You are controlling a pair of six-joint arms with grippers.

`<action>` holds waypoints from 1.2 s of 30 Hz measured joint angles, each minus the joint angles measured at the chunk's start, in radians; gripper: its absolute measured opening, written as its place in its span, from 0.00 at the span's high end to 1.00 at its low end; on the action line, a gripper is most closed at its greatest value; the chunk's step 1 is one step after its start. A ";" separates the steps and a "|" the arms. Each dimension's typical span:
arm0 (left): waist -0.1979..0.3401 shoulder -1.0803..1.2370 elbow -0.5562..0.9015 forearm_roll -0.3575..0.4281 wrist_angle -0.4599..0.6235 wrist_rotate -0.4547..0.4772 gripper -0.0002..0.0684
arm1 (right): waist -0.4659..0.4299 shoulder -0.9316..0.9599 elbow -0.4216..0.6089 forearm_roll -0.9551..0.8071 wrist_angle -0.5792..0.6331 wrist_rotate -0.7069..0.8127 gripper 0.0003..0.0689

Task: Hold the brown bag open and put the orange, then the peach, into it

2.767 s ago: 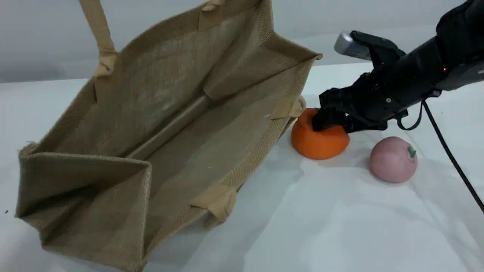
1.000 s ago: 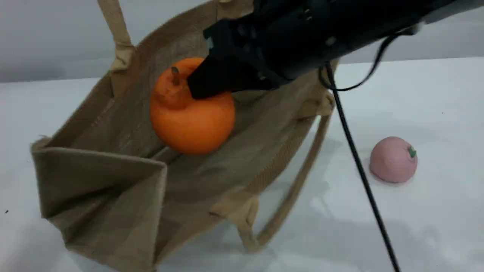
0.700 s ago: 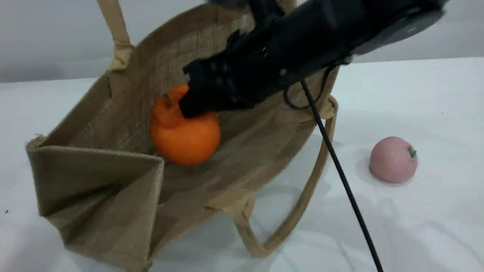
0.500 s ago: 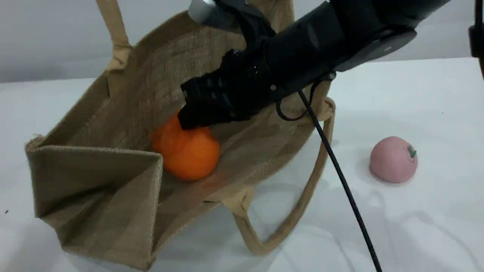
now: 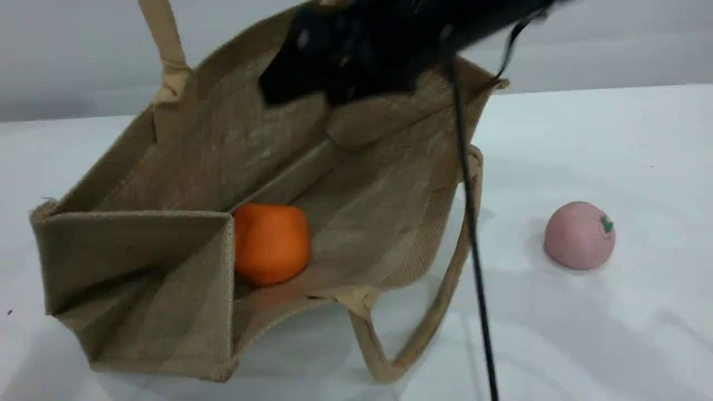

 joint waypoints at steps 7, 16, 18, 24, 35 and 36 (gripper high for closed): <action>0.000 0.000 0.000 0.000 0.000 0.000 0.89 | -0.169 -0.182 0.003 -0.458 0.084 0.376 0.24; 0.000 0.000 0.000 0.000 0.000 0.001 0.89 | -0.390 -0.194 0.148 -0.714 -0.015 0.552 0.24; 0.000 0.000 0.000 0.000 0.000 0.002 0.89 | -0.426 -0.187 0.201 -0.694 -0.081 0.552 0.24; 0.000 0.000 0.000 0.000 0.000 0.002 0.89 | -0.434 -0.130 0.288 -0.637 -0.216 0.552 0.24; 0.000 0.000 0.000 -0.002 0.000 -0.002 0.89 | -0.434 0.074 0.288 -0.397 -0.224 0.333 0.24; 0.000 0.000 0.000 -0.002 0.000 -0.002 0.89 | -0.434 0.086 0.288 -0.360 -0.224 0.302 0.24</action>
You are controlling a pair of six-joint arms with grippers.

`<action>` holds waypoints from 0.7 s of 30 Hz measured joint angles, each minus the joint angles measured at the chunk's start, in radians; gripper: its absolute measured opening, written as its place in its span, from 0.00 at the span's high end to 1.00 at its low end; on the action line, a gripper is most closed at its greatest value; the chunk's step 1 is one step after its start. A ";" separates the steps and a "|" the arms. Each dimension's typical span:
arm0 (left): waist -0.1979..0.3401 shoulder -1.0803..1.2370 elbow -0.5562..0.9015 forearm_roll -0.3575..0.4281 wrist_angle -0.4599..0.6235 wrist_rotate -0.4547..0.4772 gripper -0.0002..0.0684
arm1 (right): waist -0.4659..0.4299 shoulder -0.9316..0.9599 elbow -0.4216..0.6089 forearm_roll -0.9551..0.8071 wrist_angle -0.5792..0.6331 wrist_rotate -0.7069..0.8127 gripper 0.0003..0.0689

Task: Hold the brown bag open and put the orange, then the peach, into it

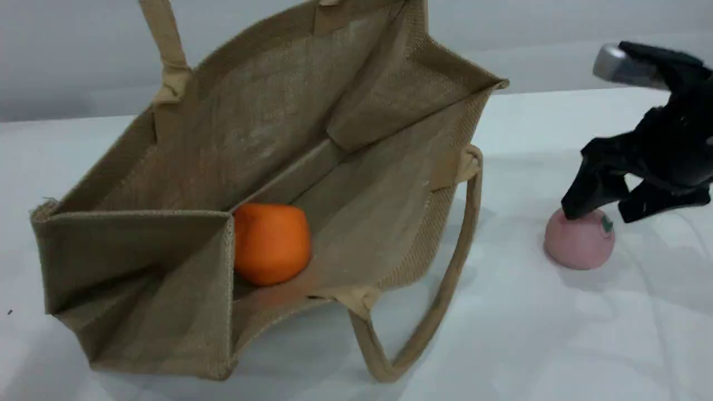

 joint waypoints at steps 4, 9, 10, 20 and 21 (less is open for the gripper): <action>0.000 0.000 0.000 0.000 0.000 -0.003 0.89 | 0.000 0.024 0.000 0.147 -0.002 -0.141 0.24; 0.000 0.000 0.000 -0.001 0.000 -0.002 0.89 | 0.000 0.072 0.000 0.306 0.020 -0.292 0.24; 0.000 0.000 0.000 -0.001 0.000 -0.004 0.89 | 0.000 0.084 -0.001 0.323 0.027 -0.311 0.24; 0.000 0.000 0.000 -0.002 0.000 -0.006 0.89 | 0.000 0.102 -0.001 0.350 0.046 -0.329 0.70; 0.000 0.000 0.000 -0.002 0.000 -0.006 0.89 | 0.000 0.101 -0.001 0.350 0.051 -0.329 0.81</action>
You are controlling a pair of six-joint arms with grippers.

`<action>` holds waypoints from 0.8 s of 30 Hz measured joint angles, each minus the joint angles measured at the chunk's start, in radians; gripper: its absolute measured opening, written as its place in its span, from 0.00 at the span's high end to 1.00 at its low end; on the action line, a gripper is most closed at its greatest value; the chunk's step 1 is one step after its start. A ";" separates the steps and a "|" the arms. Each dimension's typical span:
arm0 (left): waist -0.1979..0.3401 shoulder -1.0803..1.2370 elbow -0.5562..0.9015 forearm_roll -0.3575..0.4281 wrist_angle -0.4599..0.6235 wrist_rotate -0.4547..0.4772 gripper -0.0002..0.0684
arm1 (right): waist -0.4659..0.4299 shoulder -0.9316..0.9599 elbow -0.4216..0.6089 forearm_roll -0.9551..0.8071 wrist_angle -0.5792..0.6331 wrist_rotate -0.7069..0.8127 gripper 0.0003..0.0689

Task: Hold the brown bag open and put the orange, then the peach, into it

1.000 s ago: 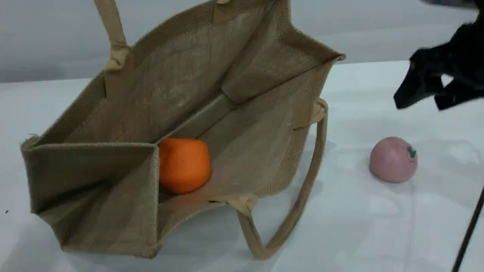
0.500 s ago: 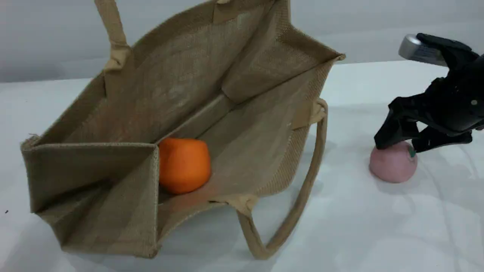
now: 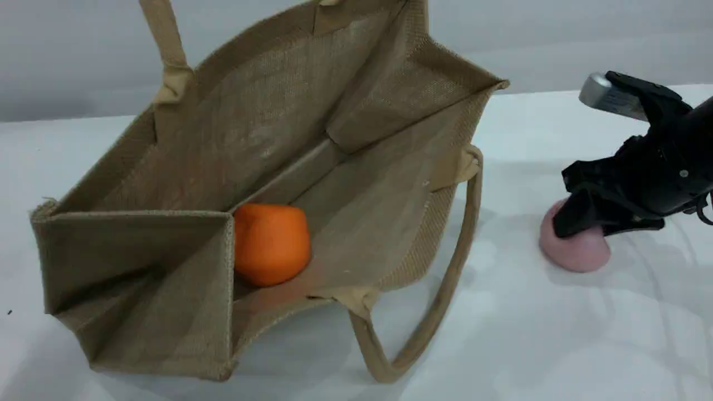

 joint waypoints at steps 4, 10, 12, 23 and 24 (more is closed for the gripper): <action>0.000 0.000 0.000 0.000 0.000 0.000 0.89 | 0.000 -0.031 0.003 -0.039 0.028 0.028 0.96; 0.000 0.000 0.000 0.000 0.000 0.001 0.89 | 0.001 -0.166 0.004 -0.249 0.117 0.177 0.96; 0.000 0.000 0.000 0.000 0.000 0.001 0.89 | 0.000 -0.229 0.004 -0.334 0.115 0.259 0.96; 0.000 0.000 0.000 0.000 0.000 0.004 0.89 | 0.001 -0.593 0.004 -0.464 0.342 0.439 0.96; 0.000 0.000 0.000 0.000 0.000 0.005 0.89 | 0.006 -0.601 0.004 -0.426 0.370 0.409 0.96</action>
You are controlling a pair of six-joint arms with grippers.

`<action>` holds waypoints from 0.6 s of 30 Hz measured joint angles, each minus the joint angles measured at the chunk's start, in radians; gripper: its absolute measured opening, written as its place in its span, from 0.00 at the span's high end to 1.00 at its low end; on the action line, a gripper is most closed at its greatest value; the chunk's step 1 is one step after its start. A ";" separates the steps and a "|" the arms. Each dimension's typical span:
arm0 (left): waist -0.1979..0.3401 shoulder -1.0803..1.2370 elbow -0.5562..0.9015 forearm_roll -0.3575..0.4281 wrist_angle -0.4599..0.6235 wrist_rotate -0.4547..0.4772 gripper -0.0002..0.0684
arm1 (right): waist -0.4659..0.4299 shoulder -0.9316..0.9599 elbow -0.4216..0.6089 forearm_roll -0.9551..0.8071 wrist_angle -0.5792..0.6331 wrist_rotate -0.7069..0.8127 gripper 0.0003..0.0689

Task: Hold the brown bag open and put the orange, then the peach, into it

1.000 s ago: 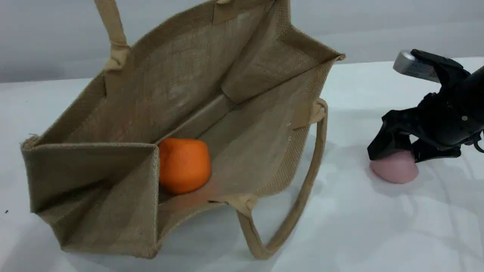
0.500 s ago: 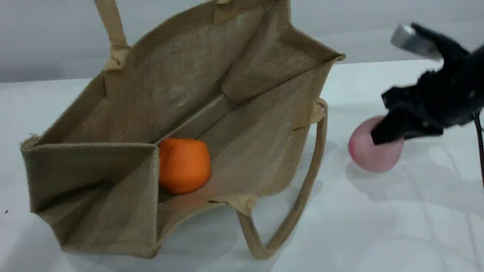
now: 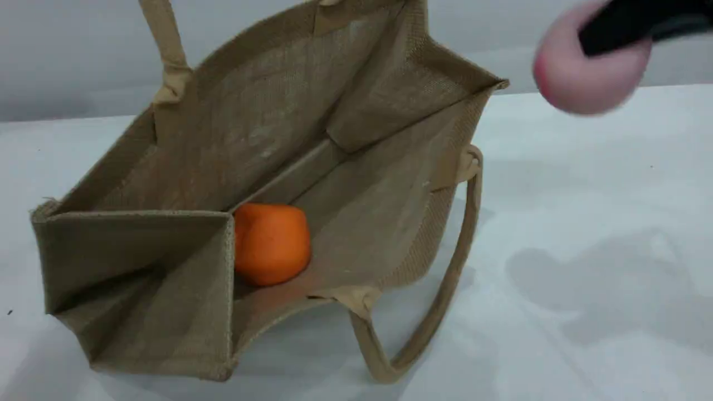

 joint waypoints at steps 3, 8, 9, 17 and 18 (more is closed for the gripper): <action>0.000 0.000 0.000 0.000 0.000 0.001 0.89 | 0.041 0.013 0.000 0.137 0.028 -0.072 0.96; 0.000 0.000 0.000 0.000 0.000 0.001 0.89 | 0.174 0.057 0.000 0.338 -0.022 -0.180 0.96; 0.000 0.000 0.000 0.000 0.000 0.001 0.89 | 0.202 0.067 0.000 0.378 -0.047 -0.198 0.96; 0.000 0.000 0.000 0.000 0.000 0.001 0.89 | 0.416 0.211 -0.010 0.665 -0.219 -0.443 0.96; 0.000 0.000 0.000 0.000 0.000 0.001 0.89 | 0.432 0.235 -0.017 0.679 -0.217 -0.473 0.96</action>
